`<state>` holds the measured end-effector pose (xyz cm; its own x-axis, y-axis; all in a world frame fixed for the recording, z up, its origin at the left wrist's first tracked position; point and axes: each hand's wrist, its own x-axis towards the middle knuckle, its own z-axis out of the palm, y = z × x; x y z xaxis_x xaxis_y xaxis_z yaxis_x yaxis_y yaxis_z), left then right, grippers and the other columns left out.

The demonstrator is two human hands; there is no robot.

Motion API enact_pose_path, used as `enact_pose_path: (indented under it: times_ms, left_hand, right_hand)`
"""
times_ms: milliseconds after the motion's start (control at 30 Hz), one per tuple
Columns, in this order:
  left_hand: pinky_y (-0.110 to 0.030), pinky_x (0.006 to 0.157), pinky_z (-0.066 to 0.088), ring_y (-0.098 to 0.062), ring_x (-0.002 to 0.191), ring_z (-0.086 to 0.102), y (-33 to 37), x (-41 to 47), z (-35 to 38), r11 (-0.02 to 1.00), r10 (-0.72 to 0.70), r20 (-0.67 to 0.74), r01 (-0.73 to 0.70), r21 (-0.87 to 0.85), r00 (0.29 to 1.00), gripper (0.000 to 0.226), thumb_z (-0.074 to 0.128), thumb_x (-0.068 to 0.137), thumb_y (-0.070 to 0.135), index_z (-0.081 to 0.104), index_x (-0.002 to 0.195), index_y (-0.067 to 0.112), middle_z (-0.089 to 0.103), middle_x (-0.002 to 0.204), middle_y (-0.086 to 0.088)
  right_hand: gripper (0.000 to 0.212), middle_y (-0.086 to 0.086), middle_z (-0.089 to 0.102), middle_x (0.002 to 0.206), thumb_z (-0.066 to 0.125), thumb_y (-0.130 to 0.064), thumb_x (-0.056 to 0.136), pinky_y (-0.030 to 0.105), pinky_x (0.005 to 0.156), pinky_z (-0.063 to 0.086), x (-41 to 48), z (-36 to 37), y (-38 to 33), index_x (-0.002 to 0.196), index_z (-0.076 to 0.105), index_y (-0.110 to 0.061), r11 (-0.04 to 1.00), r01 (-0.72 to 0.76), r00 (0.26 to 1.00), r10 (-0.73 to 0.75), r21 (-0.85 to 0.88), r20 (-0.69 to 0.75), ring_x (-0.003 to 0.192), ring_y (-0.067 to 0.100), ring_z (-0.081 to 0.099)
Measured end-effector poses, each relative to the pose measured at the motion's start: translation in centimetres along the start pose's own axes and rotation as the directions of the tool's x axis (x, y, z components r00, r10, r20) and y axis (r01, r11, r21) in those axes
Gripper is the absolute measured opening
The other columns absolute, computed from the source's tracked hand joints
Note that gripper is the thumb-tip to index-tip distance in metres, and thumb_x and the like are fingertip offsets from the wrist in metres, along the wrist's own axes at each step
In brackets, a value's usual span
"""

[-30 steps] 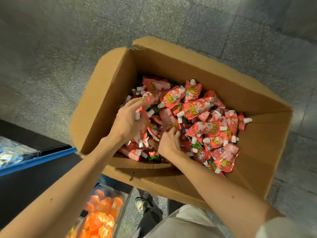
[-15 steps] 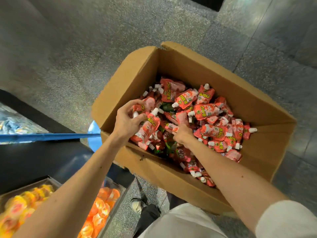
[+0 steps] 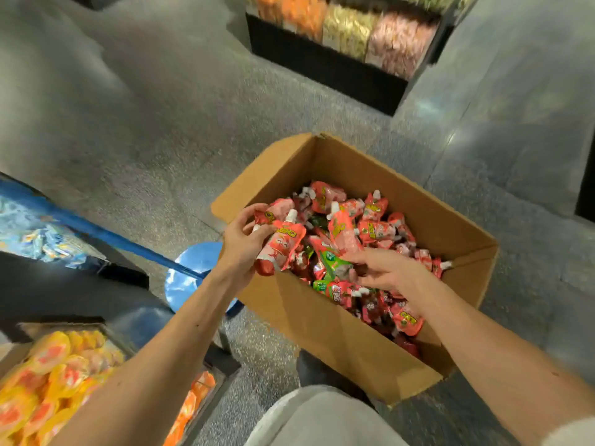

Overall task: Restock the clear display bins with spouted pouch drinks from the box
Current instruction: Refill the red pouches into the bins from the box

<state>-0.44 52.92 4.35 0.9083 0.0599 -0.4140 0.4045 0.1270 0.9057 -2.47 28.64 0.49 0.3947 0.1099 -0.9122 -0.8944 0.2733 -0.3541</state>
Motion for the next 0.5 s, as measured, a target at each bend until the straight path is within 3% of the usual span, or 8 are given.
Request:
enact_pose_path:
  times_ms: [100, 267, 333, 433, 500]
  left_hand:
    - [-0.025, 0.058, 0.056, -0.013, 0.069, 0.069, 2.2, -4.2, -2.0, 0.987, 0.110, -0.043, -0.115, -0.109, 0.993, 0.033, 0.058, 0.090, -0.011, 0.063, 0.107, 0.017, 0.070, 0.095, -0.009]
    - [-0.025, 0.054, 0.054, -0.014, 0.062, 0.066, 6.8, -13.1, -7.2, 0.897, 0.298, -0.216, -0.350, -0.270, 0.930, 0.035, 0.055, 0.092, -0.010, 0.057, 0.118, 0.013, 0.071, 0.092, -0.009]
    - [-0.026, 0.056, 0.054, -0.015, 0.063, 0.065, 8.4, -16.7, -10.0, 0.847, 0.370, -0.314, -0.456, -0.272, 0.874, 0.036, 0.055, 0.091, -0.011, 0.058, 0.115, 0.015, 0.070, 0.092, -0.011]
    - [-0.029, 0.061, 0.054, -0.015, 0.066, 0.061, 10.1, -22.1, -14.5, 0.769, 0.476, -0.461, -0.609, -0.195, 0.749, 0.040, 0.053, 0.089, -0.015, 0.058, 0.107, 0.021, 0.067, 0.093, -0.013]
    - [-0.026, 0.064, 0.054, -0.012, 0.069, 0.062, 11.1, -25.6, -17.3, 0.722, 0.522, -0.553, -0.682, -0.119, 0.649, 0.041, 0.052, 0.087, -0.017, 0.057, 0.108, 0.019, 0.067, 0.092, -0.010]
  right_hand:
    - [0.013, 0.008, 0.055, 0.076, 0.061, 0.001, 0.094, 0.019, 0.050, 0.052, -5.2, 4.7, 0.5, 0.084, 0.056, -0.006, 0.990, 0.120, 0.983, -0.128, 0.069, 0.132, 0.069, 0.012, 0.050]
    - [0.015, 0.006, 0.066, 0.071, 0.055, -0.004, 0.096, 0.016, 0.046, 0.044, -13.3, 13.8, 3.9, 0.086, 0.064, -0.010, 0.917, 0.396, 0.848, -0.352, -0.032, 0.396, 0.057, 0.011, 0.062]
    - [0.007, 0.005, 0.065, 0.069, 0.061, -0.005, 0.092, 0.018, 0.044, 0.040, -15.7, 17.5, 5.8, 0.094, 0.061, -0.012, 0.852, 0.515, 0.764, -0.406, -0.096, 0.501, 0.053, 0.012, 0.056]
    - [0.045, 0.009, 0.059, 0.072, 0.080, -0.005, 0.071, 0.023, 0.049, 0.047, -18.6, 23.2, 8.6, 0.109, 0.057, -0.011, 0.795, 0.588, 0.665, -0.371, -0.148, 0.649, 0.054, 0.016, 0.049]
    - [0.039, 0.012, 0.062, 0.082, 0.066, 0.002, 0.083, 0.036, 0.061, 0.061, -20.3, 27.0, 10.7, 0.117, 0.057, -0.014, 0.783, 0.611, 0.588, -0.351, -0.116, 0.729, 0.060, 0.021, 0.061]
